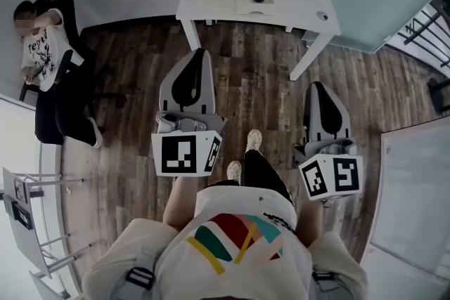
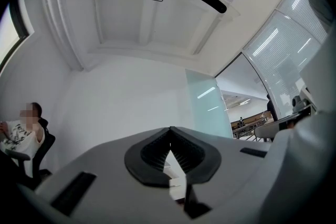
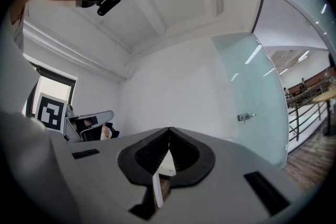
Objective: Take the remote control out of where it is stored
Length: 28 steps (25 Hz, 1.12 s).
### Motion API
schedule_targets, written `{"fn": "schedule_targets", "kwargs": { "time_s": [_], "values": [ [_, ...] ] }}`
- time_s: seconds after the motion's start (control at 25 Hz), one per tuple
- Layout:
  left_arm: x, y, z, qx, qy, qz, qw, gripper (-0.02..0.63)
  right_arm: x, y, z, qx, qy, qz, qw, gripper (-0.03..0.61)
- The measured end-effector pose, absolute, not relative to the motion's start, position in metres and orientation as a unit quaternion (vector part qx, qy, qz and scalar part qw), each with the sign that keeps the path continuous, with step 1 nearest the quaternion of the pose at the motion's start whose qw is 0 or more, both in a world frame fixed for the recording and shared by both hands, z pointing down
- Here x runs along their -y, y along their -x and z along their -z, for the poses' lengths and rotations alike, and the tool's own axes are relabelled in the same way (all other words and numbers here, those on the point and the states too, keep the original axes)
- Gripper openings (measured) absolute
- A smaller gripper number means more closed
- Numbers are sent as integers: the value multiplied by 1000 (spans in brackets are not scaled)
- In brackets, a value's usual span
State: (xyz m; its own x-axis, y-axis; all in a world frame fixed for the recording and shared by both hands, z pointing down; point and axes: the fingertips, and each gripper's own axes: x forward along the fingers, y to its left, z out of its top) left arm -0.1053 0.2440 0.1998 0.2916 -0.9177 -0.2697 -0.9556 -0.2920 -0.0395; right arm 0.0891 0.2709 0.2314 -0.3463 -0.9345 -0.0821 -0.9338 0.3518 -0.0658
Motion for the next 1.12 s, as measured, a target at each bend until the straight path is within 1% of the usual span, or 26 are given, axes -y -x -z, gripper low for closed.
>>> {"fn": "schedule_targets", "kwargs": {
  "time_s": [0.36, 1.12],
  "values": [
    [-191, 103, -211, -598, 792, -79, 97, 6, -204, -89, -244, -829, 556, 21, 54, 2],
    [1, 66, -211, -608, 785, -61, 103, 6, -8, -126, -255, -833, 550, 47, 47, 2]
  ]
}}
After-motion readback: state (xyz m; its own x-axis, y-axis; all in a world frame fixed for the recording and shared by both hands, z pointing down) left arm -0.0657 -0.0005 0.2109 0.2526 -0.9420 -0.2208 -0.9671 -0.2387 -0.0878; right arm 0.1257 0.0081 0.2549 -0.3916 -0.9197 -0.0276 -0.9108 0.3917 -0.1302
